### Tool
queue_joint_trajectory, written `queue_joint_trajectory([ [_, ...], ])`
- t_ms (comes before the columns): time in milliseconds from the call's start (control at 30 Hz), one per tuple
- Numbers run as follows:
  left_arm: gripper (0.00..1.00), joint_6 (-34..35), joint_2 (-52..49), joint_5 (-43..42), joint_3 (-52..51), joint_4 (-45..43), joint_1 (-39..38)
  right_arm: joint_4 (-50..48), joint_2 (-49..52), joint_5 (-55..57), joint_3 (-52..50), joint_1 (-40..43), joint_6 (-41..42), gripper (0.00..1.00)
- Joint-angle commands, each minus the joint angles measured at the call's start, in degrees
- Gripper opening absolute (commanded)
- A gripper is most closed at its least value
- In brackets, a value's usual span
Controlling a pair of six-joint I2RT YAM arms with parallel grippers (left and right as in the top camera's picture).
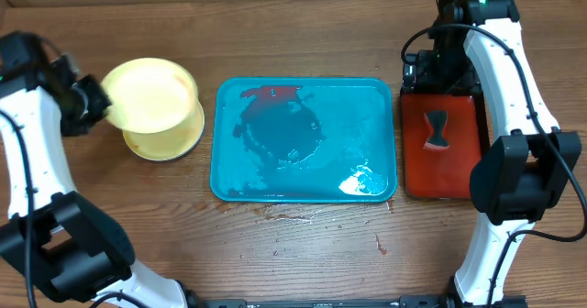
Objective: Clean dirty plates on tray and stack at the side
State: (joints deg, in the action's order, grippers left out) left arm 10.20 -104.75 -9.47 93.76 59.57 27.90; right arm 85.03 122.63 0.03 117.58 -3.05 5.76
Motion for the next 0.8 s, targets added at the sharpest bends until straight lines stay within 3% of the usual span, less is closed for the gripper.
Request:
queue_joint_trajectory([
  [0, 0.04, 3.43, 1.33, 2.23, -5.55, -4.02, 1.33, -0.33, -1.42, -1.49, 0.94, 0.07, -0.04, 1.00],
  [233, 0.04, 6.82, 1.27, 4.96, -16.24, -14.45, 1.42, -0.31, -1.42, -1.70, 0.94, 0.07, -0.04, 1.00],
  [433, 0.05, 6.78, 1.27, 4.98, -19.30, -16.63, 0.96, -0.33, -1.42, -1.73, 0.94, 0.07, -0.02, 1.00],
  [567, 0.35, 6.45, 1.27, 1.81, -19.30, -17.16, 0.66, -0.35, -1.42, -2.25, 0.94, 0.07, -0.04, 1.00],
  [667, 0.49, 4.74, 1.29, -2.19, -18.91, -18.32, 0.26, -0.48, -1.42, -2.73, 0.94, 0.07, -0.02, 1.00],
  [700, 0.57, 4.57, 1.29, -3.21, -18.29, -18.25, 0.13, -0.50, -1.42, -2.73, 0.94, 0.07, -0.02, 1.00],
  [767, 0.62, 4.35, 1.40, -4.72, -15.78, -16.74, -0.55, -0.46, -1.42, -2.73, 0.94, 0.07, -0.02, 1.00],
])
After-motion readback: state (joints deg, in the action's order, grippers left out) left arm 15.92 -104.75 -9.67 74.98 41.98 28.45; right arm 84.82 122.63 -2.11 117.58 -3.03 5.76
